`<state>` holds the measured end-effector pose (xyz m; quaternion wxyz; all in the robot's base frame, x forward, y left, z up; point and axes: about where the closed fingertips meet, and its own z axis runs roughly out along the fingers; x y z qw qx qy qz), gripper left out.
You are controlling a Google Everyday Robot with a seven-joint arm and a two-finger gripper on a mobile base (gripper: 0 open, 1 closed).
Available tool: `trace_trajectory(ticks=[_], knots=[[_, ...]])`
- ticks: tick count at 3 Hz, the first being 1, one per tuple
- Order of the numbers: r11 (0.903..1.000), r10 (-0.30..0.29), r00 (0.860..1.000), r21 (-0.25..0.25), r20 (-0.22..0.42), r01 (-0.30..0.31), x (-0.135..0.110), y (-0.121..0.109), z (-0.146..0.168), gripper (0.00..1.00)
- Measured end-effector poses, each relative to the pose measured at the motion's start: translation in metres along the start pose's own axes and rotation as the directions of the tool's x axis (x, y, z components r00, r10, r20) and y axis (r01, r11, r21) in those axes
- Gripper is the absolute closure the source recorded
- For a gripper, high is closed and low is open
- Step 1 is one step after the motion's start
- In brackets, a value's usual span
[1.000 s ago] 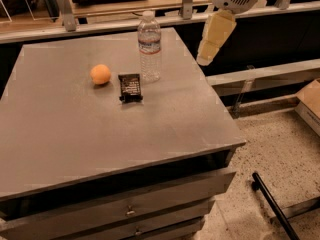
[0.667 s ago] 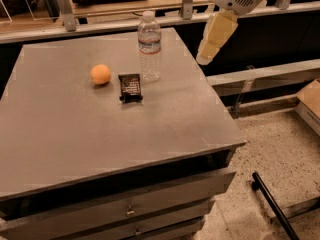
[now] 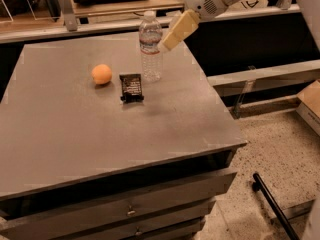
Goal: Pick water bottle
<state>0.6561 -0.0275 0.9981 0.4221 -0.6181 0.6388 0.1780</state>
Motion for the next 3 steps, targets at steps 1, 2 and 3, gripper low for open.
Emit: trace_trajectory(ticks=[1,2,3], knots=[[0.9991,0.026,0.996,-0.037,0.089,-0.022,-0.01,-0.012,0.028,0.0],[0.999,0.028,0.995,-0.037,0.093,-0.025,-0.009,-0.014,0.029,0.0],[0.9953,0.024,0.991,-0.096,0.13,-0.011,-0.01,-0.007,0.042,0.0]])
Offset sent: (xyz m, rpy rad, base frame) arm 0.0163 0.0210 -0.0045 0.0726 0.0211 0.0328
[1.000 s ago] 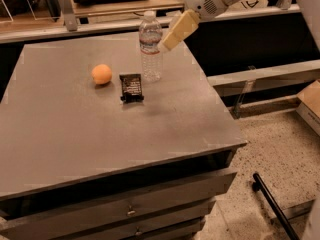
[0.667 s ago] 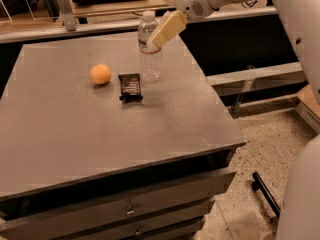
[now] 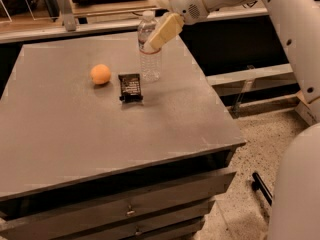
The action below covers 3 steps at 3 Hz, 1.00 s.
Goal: Pick water bottle
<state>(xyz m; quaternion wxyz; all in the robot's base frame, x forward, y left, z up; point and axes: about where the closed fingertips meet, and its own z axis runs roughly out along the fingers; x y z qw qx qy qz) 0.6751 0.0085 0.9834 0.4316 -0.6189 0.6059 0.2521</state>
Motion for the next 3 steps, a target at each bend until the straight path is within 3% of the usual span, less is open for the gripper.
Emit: trace_trajectory(ticks=[1,2,3], knots=[[0.9976,0.062,0.997,-0.036,0.055,-0.06,0.0298,0.0014,0.0198,0.0],[0.9972,0.066,0.996,-0.039,0.056,-0.064,0.0319,0.0014,0.0217,0.0],[0.997,0.066,0.996,-0.046,0.057,-0.063,0.0312,0.0024,0.0261,0.25]])
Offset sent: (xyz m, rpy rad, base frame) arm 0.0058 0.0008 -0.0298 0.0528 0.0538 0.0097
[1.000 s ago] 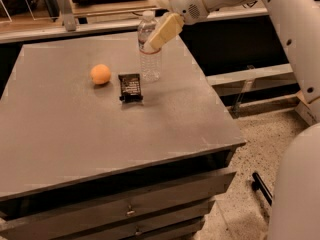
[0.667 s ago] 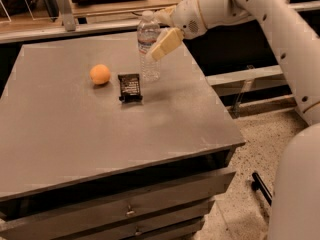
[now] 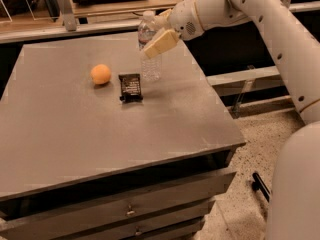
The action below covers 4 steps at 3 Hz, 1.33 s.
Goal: Pick water bottle
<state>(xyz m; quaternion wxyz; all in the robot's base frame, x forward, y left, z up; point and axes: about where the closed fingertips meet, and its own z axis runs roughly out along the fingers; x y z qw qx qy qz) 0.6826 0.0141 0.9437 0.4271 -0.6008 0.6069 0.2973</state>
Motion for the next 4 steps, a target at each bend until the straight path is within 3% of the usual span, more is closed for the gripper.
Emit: trace_trajectory(ticks=[2,3,4], knots=[[0.9999,-0.002,1.0,-0.012,0.003,0.002,-0.001,0.002,0.006,0.71],[0.9959,-0.085,0.989,-0.023,0.119,0.088,-0.046,0.009,-0.006,1.0],[0.9896,-0.141,0.977,-0.003,0.161,0.144,-0.079,0.014,-0.023,1.0]])
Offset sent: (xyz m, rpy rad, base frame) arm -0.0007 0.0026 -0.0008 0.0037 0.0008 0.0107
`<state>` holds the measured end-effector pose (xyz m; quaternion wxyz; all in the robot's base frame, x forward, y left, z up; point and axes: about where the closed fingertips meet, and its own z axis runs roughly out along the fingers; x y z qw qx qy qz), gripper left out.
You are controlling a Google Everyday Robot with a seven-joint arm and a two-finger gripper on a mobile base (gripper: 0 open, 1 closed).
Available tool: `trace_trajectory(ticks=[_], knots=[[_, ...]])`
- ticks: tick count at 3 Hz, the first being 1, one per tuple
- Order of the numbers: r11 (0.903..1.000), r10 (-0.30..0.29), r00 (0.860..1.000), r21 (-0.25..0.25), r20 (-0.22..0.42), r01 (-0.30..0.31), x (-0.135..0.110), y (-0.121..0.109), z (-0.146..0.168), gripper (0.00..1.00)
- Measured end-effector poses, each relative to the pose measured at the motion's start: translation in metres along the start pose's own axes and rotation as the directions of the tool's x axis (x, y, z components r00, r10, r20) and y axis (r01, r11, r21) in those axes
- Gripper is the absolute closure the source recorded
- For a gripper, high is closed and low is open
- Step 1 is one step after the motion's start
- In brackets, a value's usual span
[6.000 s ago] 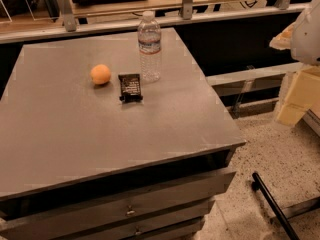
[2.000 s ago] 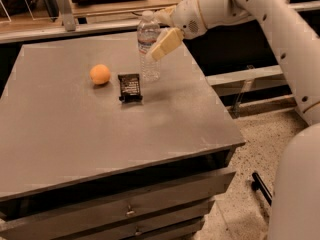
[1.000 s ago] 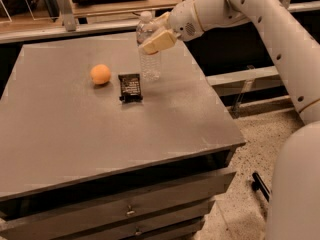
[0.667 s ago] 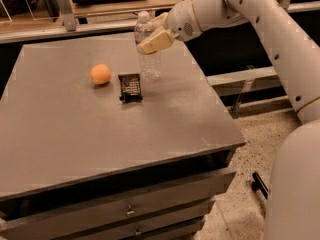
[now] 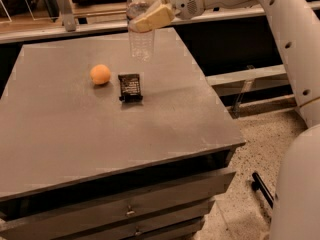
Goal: Pick water bottle
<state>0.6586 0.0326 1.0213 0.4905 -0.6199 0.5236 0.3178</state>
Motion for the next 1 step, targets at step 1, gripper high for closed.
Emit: trace_trajectory(ticks=[1], knots=[[1.0,-0.001,1.0,0.001,0.001,0.001,-0.0004,-0.0002,-0.0001,1.0]])
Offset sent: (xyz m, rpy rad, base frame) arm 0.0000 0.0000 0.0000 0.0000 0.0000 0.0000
